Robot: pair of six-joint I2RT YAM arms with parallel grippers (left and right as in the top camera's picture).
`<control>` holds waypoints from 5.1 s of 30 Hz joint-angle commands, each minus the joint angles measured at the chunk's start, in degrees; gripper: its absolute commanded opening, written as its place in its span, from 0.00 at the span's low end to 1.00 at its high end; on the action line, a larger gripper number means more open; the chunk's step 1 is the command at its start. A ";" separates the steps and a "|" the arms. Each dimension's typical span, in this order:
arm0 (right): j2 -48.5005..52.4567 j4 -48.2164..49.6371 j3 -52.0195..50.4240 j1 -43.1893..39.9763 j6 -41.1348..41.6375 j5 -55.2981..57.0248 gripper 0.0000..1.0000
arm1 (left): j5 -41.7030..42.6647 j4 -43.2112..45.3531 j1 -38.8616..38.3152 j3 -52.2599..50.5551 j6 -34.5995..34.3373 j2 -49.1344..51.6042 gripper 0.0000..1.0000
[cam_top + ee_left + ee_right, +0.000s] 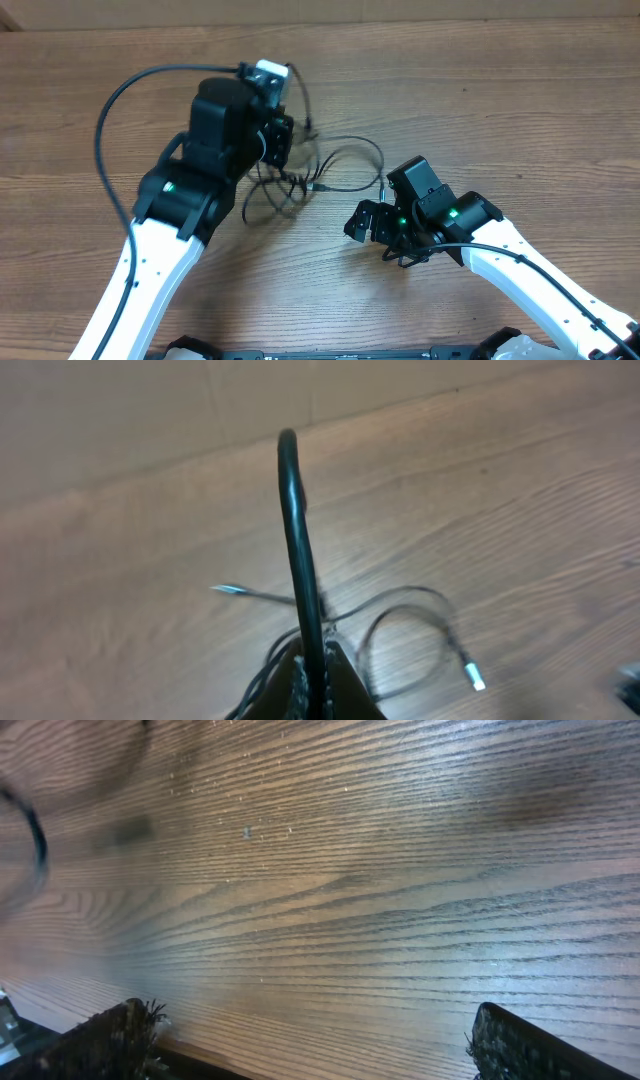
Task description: Untangle cables
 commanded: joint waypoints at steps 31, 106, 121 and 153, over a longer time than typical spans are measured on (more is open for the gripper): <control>0.07 8.07 0.35 0.17 -0.02 -10.73 1.00 | 4.76 -27.17 0.17 0.33 -30.86 -3.34 0.04; -1.60 1.55 0.35 6.25 29.44 29.66 0.04 | 4.44 12.44 5.33 2.86 -16.98 -21.27 0.04; -1.60 -9.38 0.35 -26.08 16.24 31.01 0.04 | 0.24 4.20 26.53 7.21 -19.82 -23.19 0.04; -1.51 -12.13 0.35 -47.41 0.35 33.00 0.09 | -28.96 -5.95 44.92 7.41 -31.36 -23.17 0.04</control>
